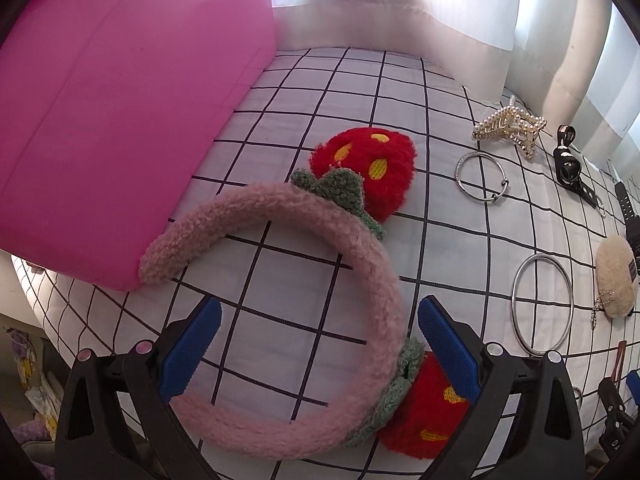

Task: Organize jewelry
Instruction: 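Close the left tool on the strawberry headband while the right tool grasps the brown hairpin, then lift the headband with the left tool toward the pink tub while the right tool carries the hairpin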

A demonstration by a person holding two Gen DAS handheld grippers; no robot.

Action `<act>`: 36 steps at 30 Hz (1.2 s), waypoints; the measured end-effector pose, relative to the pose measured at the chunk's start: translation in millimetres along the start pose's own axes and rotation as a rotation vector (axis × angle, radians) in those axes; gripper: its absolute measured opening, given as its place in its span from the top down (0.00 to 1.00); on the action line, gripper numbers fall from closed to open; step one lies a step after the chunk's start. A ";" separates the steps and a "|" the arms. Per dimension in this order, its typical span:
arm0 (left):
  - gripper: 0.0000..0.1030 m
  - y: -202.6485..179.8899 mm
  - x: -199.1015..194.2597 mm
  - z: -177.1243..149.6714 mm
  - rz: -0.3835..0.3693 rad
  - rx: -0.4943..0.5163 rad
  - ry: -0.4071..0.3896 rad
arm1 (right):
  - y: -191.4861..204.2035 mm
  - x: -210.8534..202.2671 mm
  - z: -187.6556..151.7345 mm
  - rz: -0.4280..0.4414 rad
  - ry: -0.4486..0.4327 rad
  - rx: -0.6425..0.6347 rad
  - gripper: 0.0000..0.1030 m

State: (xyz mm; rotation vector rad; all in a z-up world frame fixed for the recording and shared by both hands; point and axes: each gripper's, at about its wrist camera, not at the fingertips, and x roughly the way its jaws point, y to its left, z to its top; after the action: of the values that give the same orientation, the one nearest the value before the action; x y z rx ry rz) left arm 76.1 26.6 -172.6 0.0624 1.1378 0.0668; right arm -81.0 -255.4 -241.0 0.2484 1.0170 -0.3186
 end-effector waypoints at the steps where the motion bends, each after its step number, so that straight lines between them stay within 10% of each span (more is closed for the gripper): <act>1: 0.06 -1.3 2.2 -0.2 0.002 0.006 0.003 | 0.0 0.1 0.2 -0.002 -0.003 -0.001 0.09; 21: 0.07 2.3 12.4 -7.9 -0.062 -0.032 -0.055 | 0.8 -3.5 -4.2 -0.006 -0.056 -0.007 0.09; 25: 0.25 -4.6 6.0 -8.7 -0.082 0.003 -0.062 | 2.2 -3.7 -3.5 0.001 -0.059 -0.021 0.10; 28: 0.42 -12.5 1.7 -9.7 -0.096 0.024 -0.073 | 4.8 -7.4 -5.4 0.021 -0.071 -0.038 0.24; 34: 0.85 -26.9 -4.3 -11.2 -0.117 0.074 -0.088 | 22.3 -14.5 -4.9 0.037 -0.083 -0.145 0.86; 36: 0.90 -27.9 -4.8 -11.3 -0.126 0.072 -0.086 | 20.9 -14.3 -4.5 0.048 -0.080 -0.142 0.86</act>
State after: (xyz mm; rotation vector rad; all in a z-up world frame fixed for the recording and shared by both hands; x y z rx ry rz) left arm 64.5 -1.5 -175.3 0.0565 1.0561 -0.0880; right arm -83.8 -232.4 -229.9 0.1306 0.9489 -0.2102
